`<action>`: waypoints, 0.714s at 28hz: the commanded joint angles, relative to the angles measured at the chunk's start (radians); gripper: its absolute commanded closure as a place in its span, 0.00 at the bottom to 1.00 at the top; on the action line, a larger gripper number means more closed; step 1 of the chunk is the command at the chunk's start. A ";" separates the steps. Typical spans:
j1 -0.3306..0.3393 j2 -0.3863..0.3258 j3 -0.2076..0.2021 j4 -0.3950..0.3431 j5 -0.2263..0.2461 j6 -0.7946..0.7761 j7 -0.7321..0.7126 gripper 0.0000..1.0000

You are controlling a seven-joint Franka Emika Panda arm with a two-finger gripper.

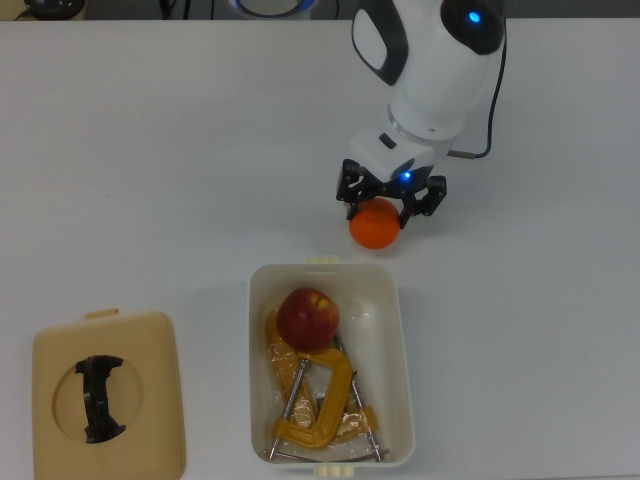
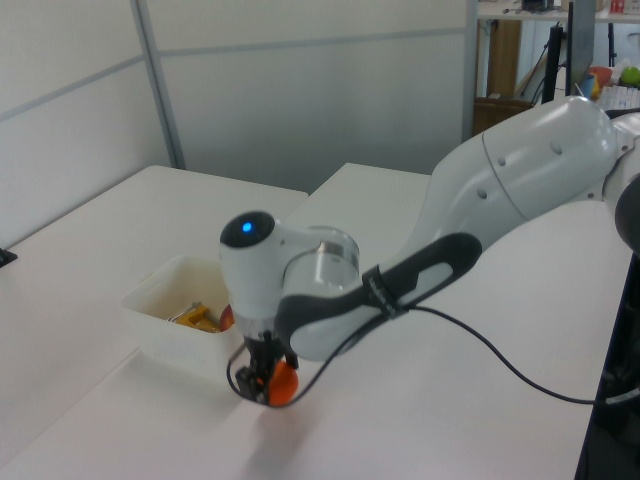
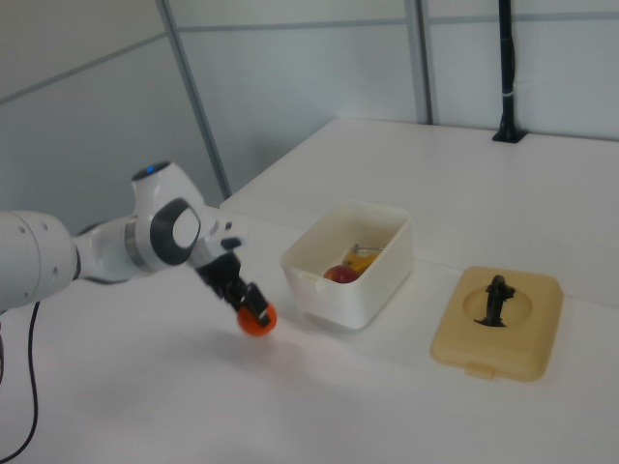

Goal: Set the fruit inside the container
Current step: 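Lift the orange and carry it over the container, then open the gripper to drop the orange beside the apple, then raise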

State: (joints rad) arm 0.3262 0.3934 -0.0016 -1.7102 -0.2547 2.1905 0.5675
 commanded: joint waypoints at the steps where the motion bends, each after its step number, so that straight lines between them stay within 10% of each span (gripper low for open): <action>1: -0.047 -0.034 -0.011 0.093 0.080 0.005 0.006 1.00; 11: -0.121 -0.013 -0.034 0.219 0.166 0.050 0.075 1.00; 16: -0.124 0.062 -0.044 0.227 0.121 0.170 0.169 0.96; 18: -0.124 0.084 -0.044 0.236 0.080 0.173 0.192 0.51; 19: -0.124 0.094 -0.044 0.247 0.069 0.173 0.213 0.11; 20: -0.124 0.108 -0.044 0.263 0.048 0.173 0.263 0.00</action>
State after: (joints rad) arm 0.1930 0.4249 -0.0361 -1.5144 -0.1463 2.3361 0.7142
